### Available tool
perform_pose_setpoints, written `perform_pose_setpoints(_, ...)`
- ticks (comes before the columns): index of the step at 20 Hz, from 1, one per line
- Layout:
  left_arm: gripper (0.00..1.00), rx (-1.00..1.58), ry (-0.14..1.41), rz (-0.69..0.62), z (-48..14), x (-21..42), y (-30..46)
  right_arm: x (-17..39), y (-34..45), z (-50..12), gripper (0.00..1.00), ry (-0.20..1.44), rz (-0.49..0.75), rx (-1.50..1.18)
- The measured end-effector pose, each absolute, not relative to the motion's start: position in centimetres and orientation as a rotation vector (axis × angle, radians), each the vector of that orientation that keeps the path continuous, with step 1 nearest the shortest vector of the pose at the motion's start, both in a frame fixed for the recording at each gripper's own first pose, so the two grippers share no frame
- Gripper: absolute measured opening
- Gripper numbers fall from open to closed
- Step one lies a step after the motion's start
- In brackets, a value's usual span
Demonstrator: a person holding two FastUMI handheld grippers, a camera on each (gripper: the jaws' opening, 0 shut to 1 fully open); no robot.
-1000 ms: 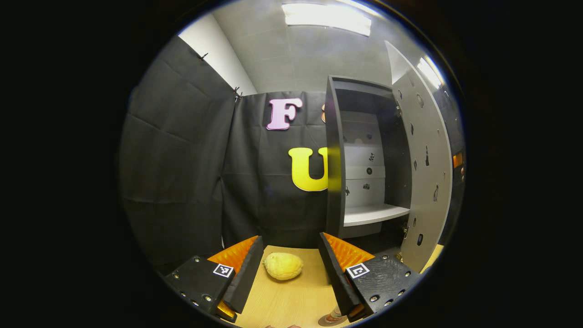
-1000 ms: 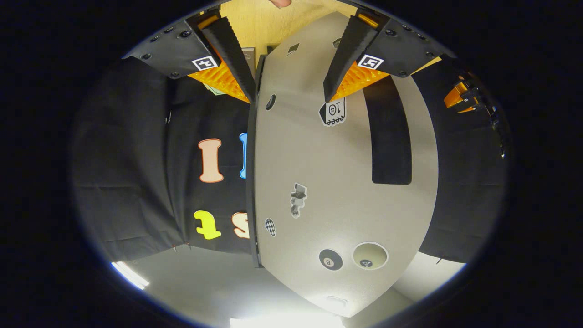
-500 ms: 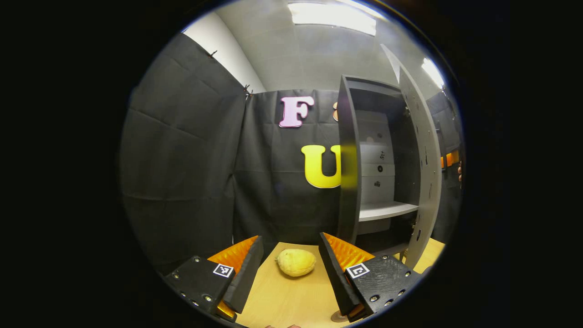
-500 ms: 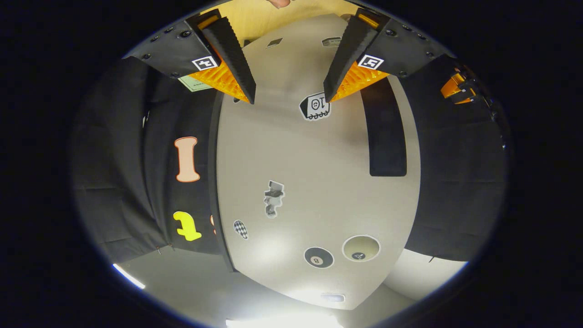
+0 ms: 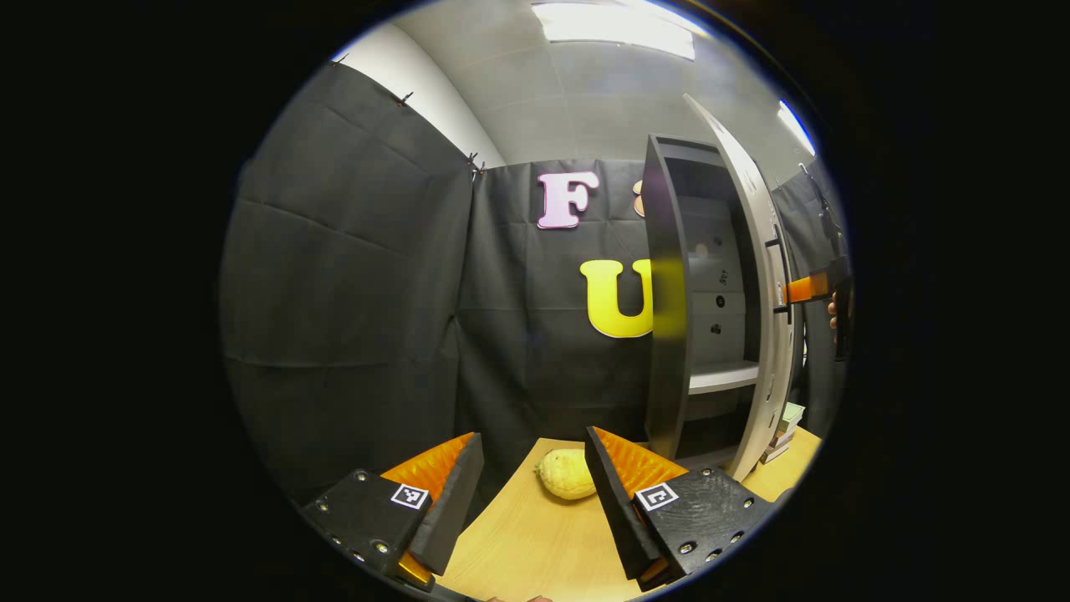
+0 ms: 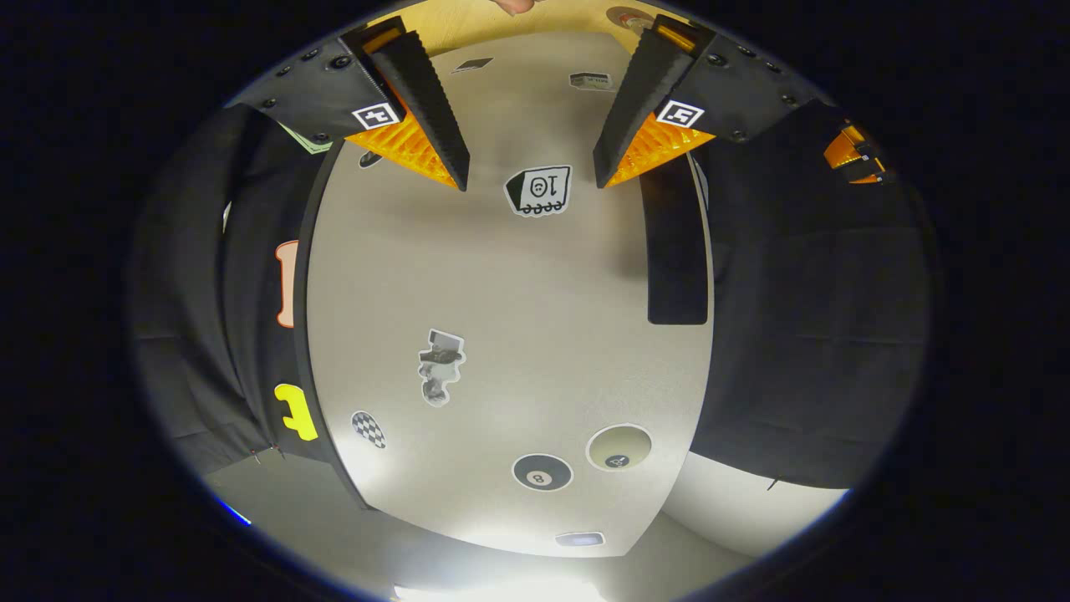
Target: Open the cabinet door with the right hand, grasp the bottle in the cabinet with the left hand and place it on the coaster, then close the cabinet door with the right hand.
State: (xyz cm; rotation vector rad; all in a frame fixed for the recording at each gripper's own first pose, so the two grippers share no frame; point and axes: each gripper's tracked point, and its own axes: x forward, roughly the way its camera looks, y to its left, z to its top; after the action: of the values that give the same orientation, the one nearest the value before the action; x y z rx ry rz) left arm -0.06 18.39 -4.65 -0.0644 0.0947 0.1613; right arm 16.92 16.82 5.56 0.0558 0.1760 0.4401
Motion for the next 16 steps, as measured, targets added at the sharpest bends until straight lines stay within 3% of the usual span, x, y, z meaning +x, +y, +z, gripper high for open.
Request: perform_pose_setpoints(16,0.72,-0.064,0.086,0.149,-3.4,0.4,18.8,17.0,17.6,5.0,0.96,0.197,0.387,0.097)
